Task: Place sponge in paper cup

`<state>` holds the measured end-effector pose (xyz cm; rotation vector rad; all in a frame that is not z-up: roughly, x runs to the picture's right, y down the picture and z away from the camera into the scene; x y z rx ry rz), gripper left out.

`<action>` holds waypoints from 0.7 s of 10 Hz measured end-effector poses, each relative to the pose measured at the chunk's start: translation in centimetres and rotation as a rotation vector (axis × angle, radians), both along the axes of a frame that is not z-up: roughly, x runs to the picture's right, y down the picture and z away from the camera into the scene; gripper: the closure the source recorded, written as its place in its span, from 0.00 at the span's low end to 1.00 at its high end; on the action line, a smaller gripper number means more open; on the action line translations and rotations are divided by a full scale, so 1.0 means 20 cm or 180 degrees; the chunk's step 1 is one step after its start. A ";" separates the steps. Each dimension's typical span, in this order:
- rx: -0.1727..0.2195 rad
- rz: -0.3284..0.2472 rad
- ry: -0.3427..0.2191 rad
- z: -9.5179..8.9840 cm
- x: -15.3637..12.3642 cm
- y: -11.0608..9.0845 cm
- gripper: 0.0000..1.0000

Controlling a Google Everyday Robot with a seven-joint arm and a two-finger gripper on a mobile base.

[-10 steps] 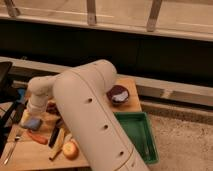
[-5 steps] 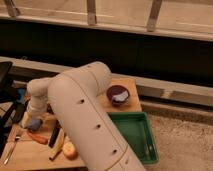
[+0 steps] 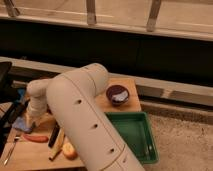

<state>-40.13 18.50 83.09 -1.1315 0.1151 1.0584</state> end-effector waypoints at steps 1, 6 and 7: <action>-0.0005 0.0001 0.0000 0.00 0.00 0.00 0.96; 0.0042 0.0061 -0.0053 -0.05 0.00 -0.03 1.00; 0.0076 0.0096 -0.0083 -0.07 0.00 -0.07 1.00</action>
